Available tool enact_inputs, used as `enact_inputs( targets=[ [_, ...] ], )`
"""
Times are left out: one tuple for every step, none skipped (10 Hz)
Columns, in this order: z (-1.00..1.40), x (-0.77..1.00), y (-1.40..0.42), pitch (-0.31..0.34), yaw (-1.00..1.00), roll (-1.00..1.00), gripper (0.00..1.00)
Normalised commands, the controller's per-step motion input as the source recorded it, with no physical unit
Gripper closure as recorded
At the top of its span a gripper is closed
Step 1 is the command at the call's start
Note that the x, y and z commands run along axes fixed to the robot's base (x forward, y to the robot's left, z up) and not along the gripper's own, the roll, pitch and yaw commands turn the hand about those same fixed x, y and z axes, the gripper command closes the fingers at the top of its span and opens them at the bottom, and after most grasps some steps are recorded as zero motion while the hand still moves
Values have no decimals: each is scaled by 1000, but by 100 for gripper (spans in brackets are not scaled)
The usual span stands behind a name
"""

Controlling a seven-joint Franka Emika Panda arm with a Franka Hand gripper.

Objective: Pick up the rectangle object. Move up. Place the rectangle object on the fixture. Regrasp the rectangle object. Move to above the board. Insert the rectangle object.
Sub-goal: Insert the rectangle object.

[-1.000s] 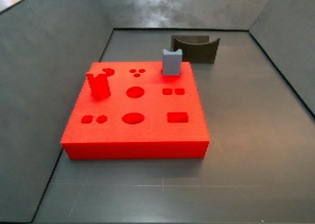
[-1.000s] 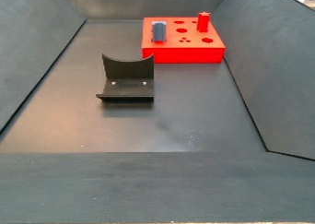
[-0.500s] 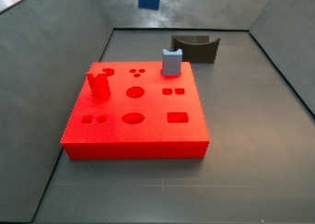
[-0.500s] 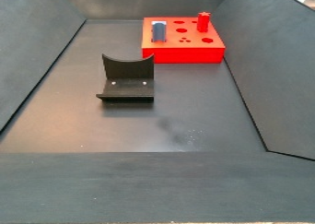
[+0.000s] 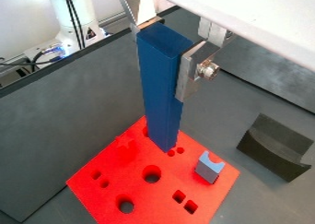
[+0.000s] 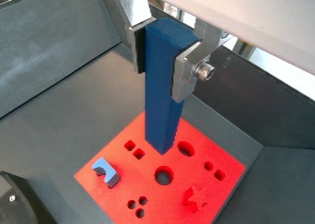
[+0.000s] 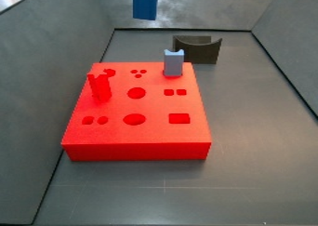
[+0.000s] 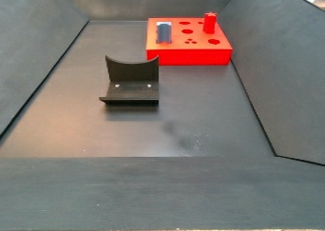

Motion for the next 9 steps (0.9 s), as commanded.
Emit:
enact_inputs(
  targets=[
    [-111, -51, -9, -16, 0, 0, 100],
    [-169, -94, -43, -36, 0, 0, 100],
    [-249, -166, -134, -89, 0, -9, 100],
    [-291, -120, -197, -143, 69, -70, 100],
    [-323, -103, -183, -160, 197, -113, 100],
    [-360, -146, -183, -179, 297, -144, 100],
    [-400, -109, -174, -180, 346, -169, 100],
    [-397, 0, -163, -151, 223, -110, 100],
    [-343, 0, -106, -99, 23, -49, 100]
  ],
)
